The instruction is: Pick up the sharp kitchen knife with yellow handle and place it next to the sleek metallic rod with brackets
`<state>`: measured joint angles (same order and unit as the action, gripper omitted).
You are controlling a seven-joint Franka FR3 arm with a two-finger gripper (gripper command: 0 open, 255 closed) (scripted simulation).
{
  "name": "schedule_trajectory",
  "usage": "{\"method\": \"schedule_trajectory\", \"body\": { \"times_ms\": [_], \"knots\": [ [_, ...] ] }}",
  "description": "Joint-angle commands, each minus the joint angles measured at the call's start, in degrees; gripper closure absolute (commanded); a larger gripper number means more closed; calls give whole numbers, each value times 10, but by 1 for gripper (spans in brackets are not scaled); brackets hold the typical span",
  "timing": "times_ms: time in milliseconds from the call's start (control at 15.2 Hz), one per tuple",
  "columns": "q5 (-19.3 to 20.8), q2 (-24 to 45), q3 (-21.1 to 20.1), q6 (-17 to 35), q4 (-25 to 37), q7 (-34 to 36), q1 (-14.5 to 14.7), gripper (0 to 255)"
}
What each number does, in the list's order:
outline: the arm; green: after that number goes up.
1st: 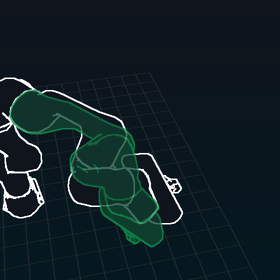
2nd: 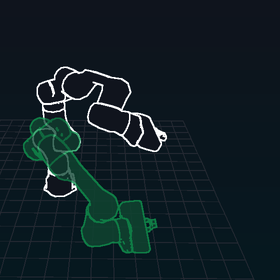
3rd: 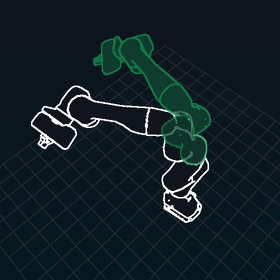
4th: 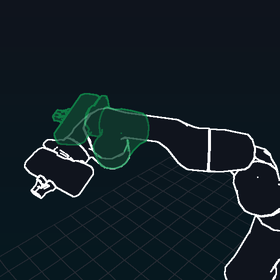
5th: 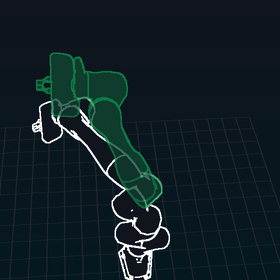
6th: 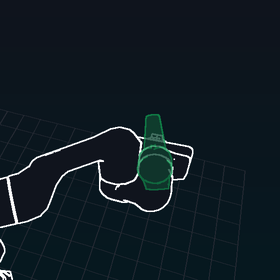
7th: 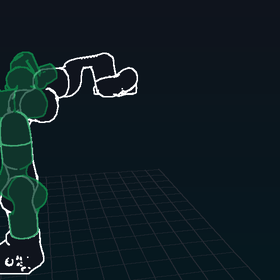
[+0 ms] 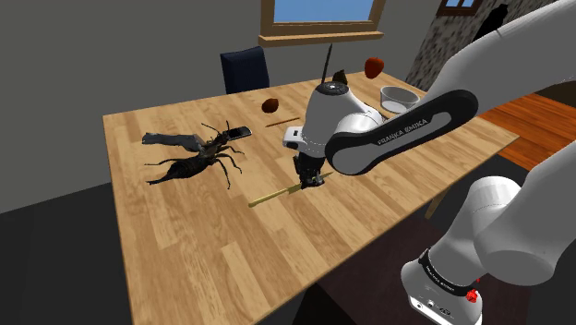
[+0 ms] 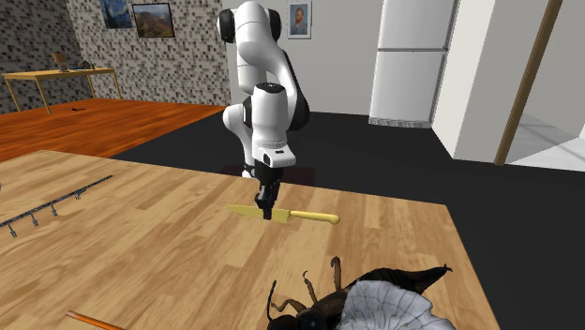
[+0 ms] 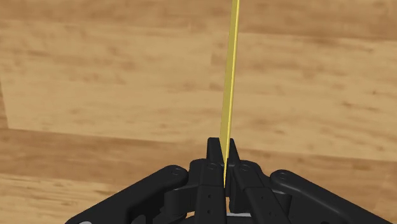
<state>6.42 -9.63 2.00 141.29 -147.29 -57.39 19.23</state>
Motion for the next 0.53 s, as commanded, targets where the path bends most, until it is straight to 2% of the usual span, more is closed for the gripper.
{"method": "schedule_trajectory", "body": {
  "times_ms": [0,462],
  "knots": [
    [0,0,0,0,0,0,0,255],
    [-5,-35,0,-53,18,-5,1,255]
  ]
}}
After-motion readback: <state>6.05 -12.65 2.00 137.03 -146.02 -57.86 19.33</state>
